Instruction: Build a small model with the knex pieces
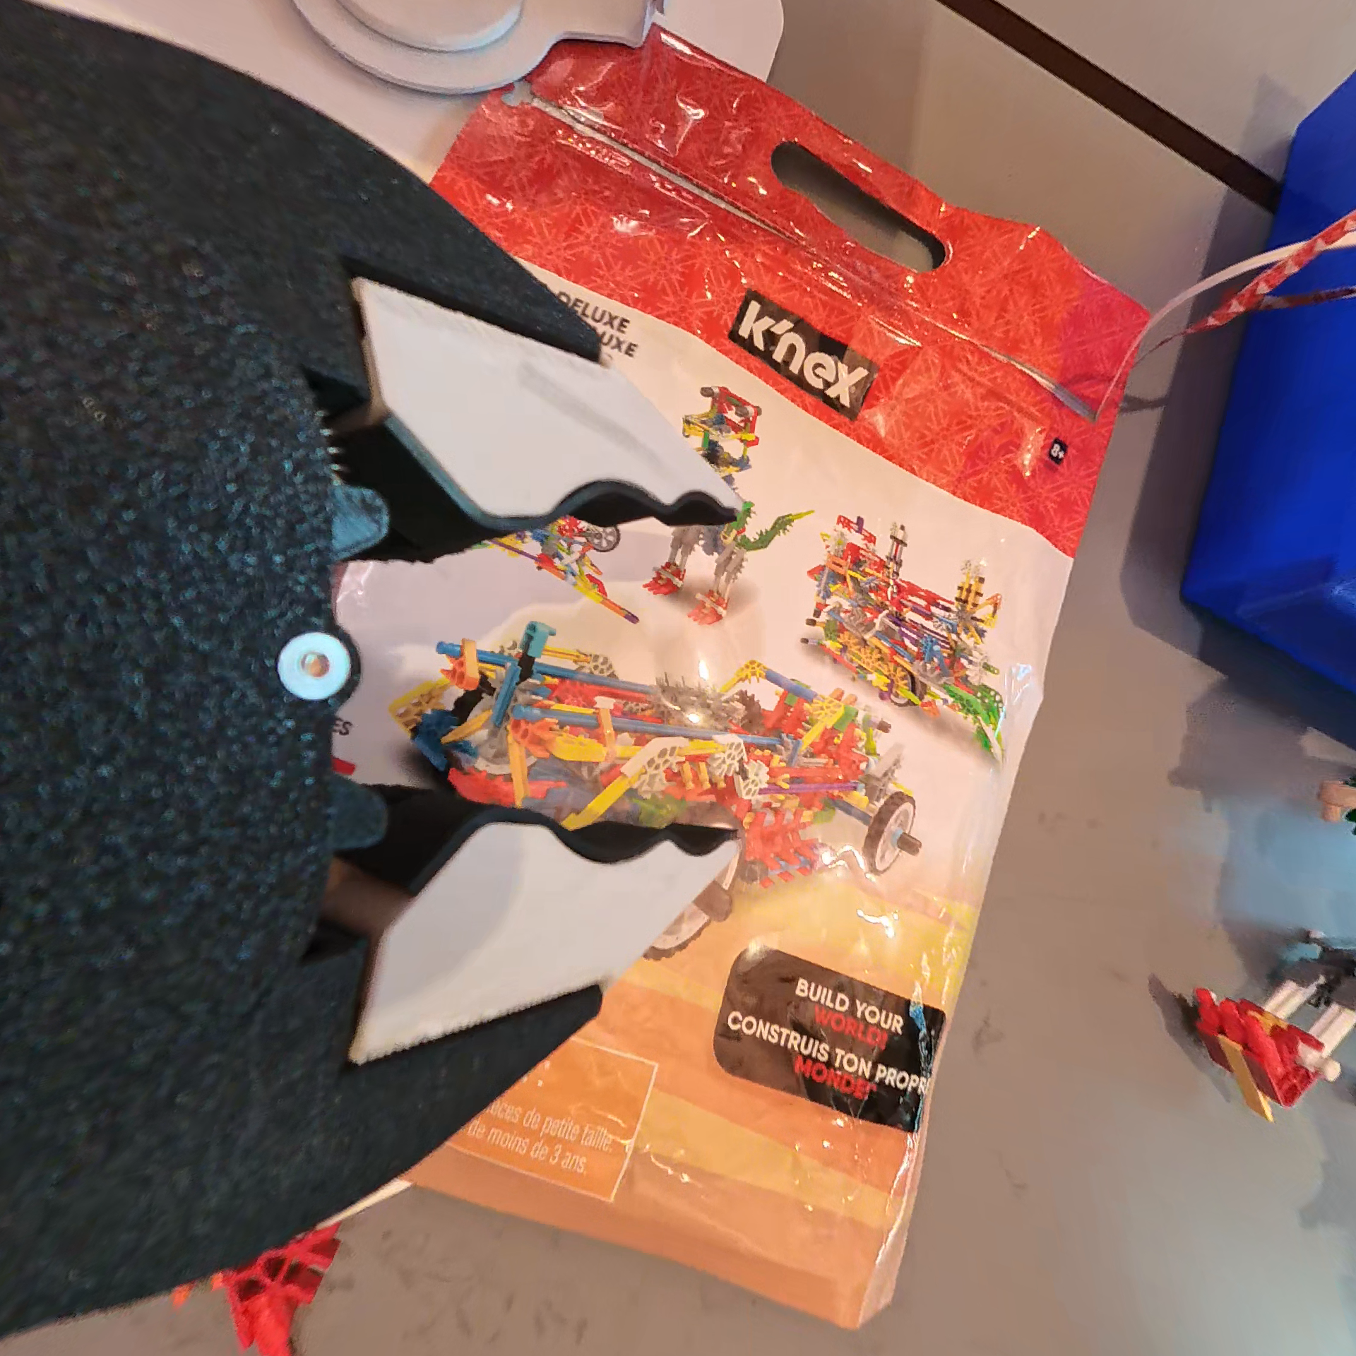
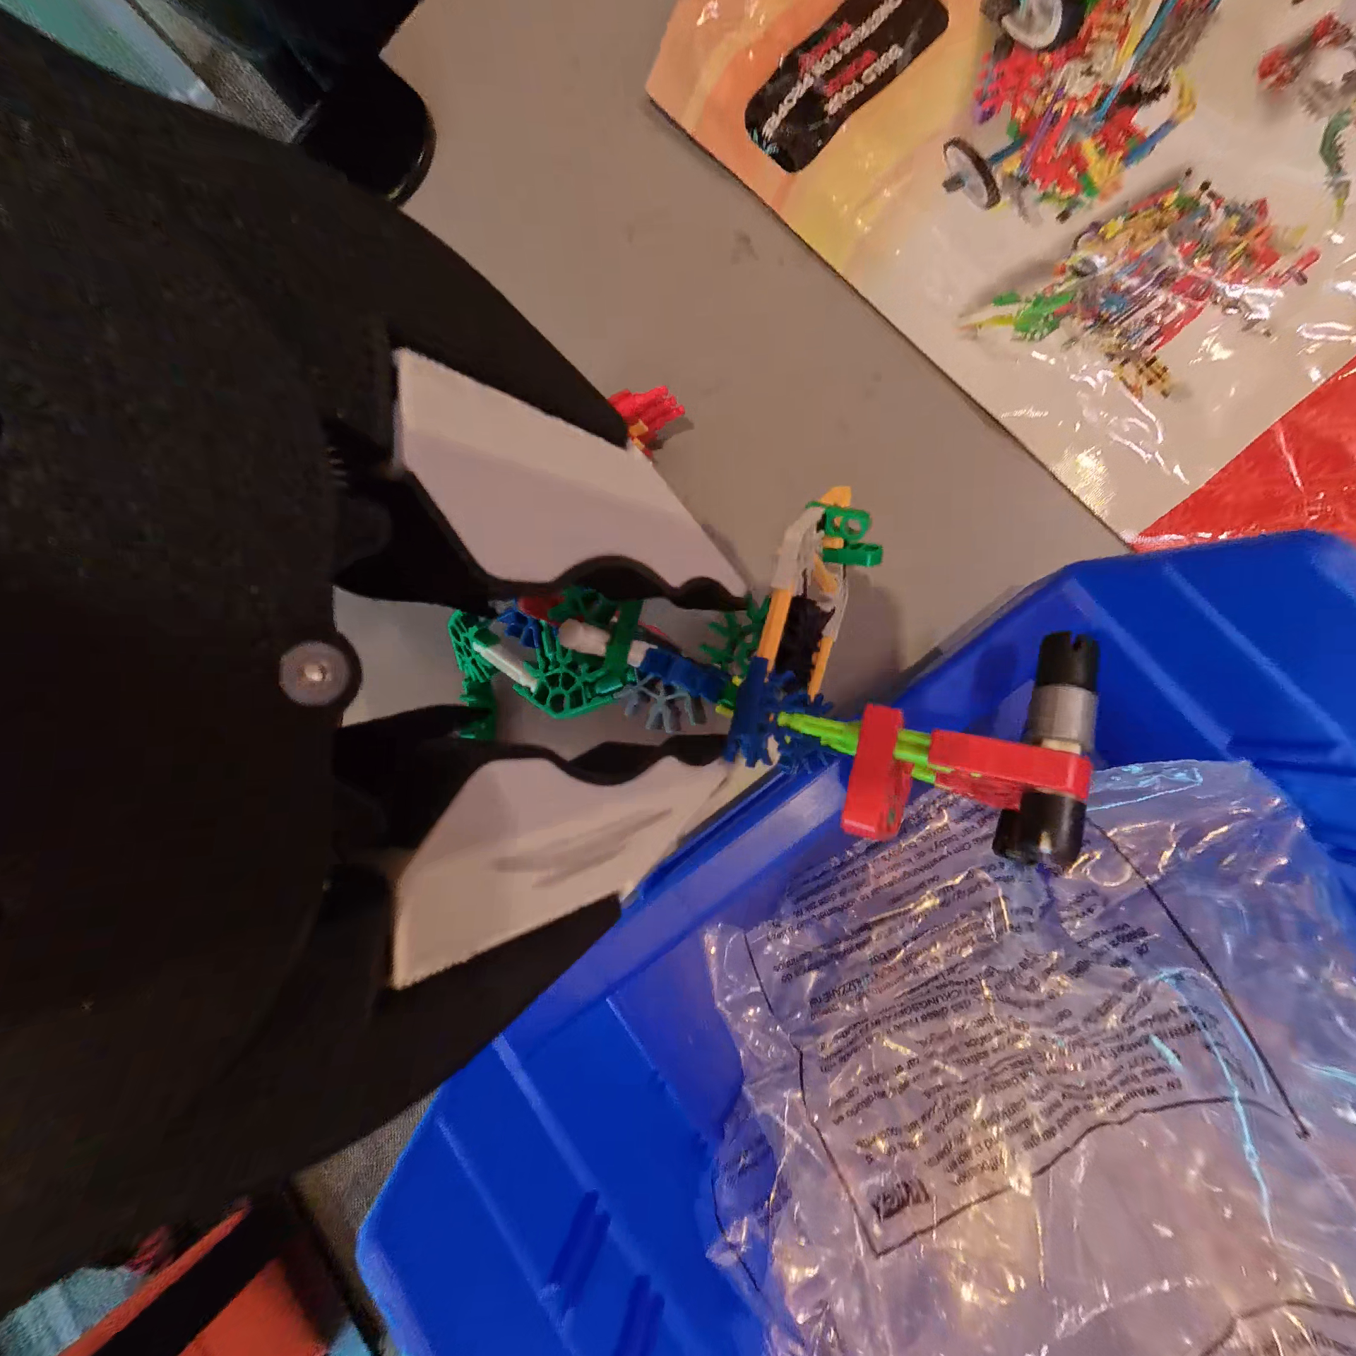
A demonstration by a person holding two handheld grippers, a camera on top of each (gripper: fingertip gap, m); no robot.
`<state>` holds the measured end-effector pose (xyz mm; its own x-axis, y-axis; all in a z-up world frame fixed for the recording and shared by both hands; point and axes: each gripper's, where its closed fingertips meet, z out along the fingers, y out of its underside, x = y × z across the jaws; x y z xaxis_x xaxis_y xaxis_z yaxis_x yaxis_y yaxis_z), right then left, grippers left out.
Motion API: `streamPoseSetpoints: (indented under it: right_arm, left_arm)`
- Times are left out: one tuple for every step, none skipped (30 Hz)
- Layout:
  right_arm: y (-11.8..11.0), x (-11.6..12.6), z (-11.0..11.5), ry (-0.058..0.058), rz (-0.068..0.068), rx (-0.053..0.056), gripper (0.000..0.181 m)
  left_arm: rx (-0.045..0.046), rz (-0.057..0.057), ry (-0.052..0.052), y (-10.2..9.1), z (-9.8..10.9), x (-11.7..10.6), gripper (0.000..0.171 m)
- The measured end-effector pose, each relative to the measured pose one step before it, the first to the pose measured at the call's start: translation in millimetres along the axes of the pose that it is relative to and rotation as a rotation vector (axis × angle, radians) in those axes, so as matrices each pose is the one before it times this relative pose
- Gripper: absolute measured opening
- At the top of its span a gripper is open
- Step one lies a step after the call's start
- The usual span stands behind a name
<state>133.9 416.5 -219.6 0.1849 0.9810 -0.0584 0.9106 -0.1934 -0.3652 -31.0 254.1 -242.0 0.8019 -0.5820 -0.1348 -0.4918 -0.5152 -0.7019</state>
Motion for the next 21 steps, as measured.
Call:
streamPoseSetpoints:
  right_arm:
    - [-1.29,-1.51,0.67,-0.0028,0.0056,-0.0127,0.029]
    - [-1.39,0.94,-0.51,0.0163,-0.0047,-0.0091,0.025]
    - [-1.7,1.7,-0.9,0.0184,-0.0037,-0.0035,0.01]
    - [-0.73,-1.65,0.08,-0.0057,0.002,-0.005,0.009]
    - [-0.73,-1.63,0.45,-0.0001,-0.0051,0.0007,0.009]
    - [-0.63,-0.98,0.42,0.0059,-0.004,0.0067,0.009]
    - [-0.57,-0.9,0.3,0.0039,0.0023,0.0089,0.009]
    - [-0.3,-0.99,-0.55,0.0057,-0.0077,0.0087,0.009]
    - [-0.29,-0.48,-1.73,0.0117,-0.0066,0.0113,0.009]
    - [-2.28,-0.81,-2.88,0.0113,-0.0088,0.0259,0.008]
    - [-2.0,-3.3,-3.76,-0.007,-0.0012,0.0266,0.008]
    - [-1.49,-3.17,-4.32,-0.0046,-0.0038,0.0237,0.008]
    - [-2.22,-1.67,-4.42,0.0068,-0.0049,0.0289,0.008]
    - [-2.2,-2.09,-4.37,0.0028,-0.0016,0.0289,0.008]
    - [-1.07,-2.8,-4.39,-0.0033,0.0008,0.022,0.008]
    - [-2.92,-1.36,-4.91,0.0092,-0.008,0.0335,0.008]
    - [-4.45,-2.02,-5.42,0.0068,-0.0047,0.0443,0.008]
    - [-3.35,-2.62,-5.56,0.0005,0.0106,0.0348,0.008]
    - [-4.04,-2.2,-5.84,0.006,0.0037,0.0385,0.008]
    - [-5.46,-4.07,-5.88,0.0001,-0.0077,0.0465,0.008]
    - [-5.11,-5.34,-5.92,-0.0068,-0.0009,0.0417,0.008]
  left_arm:
    - [-0.00221,0.0054,-0.0091,0.09,0.54,-1.21,0.08]
    - [0.0013,0.0064,-0.0078,-0.33,0.09,-0.88,0.08]
    - [0.00351,0.0023,0.0008,-0.48,-0.15,0.37,0.08]
    - [0.00644,-0.0039,0.0036,-0.81,-0.02,0.53,0.08]
    - [0.00089,-0.0012,0.001,0.29,0.14,-0.05,0.08]
    - [-0.00713,0.0054,-0.0073,1.47,-0.4,-1.53,0.08]
    - [-0.0006,0.0042,-0.0122,0.17,-1.19,-2.49,0.08]
    - [0.00961,-0.0046,-0.0019,-1.76,-1.68,-1.02,0.08]
    - [0.0145,-0.0082,0.007,-2.83,-1.72,0.51,0.08]
    - [0.01056,-0.006,0.004,-2.5,-1.45,0.4,0.079]
    - [0.00783,-0.0011,-0.0008,-2.11,-1.12,0.31,0.079]
    - [0.00713,0.004,-0.0027,-1.89,-0.76,0.58,0.079]
    - [0.0043,0.0043,-0.0031,-1.5,-0.38,0.63,0.079]
    - [0.00498,0.0017,-0.0015,-1.72,-0.03,0.96,0.079]
    - [0.00862,0.0004,0.0075,-2.41,0.22,2.45,0.079]
    - [0.01229,-0.0015,0.0113,-3.12,0.4,3.16,0.079]
    - [0.0115,-0.0024,0.0054,-3.49,0.61,2.54,0.079]
    - [0.00942,-0.0022,0.004,-3.52,0.85,2.48,0.079]
    - [0.01363,-0.001,0.0123,-4.6,0.98,4.23,0.078]
    - [0.019,0.0003,0.0145,-5.87,0.99,4.88,0.077]
    - [0.01525,-0.0012,0.012,-5.64,1.29,4.34,0.076]
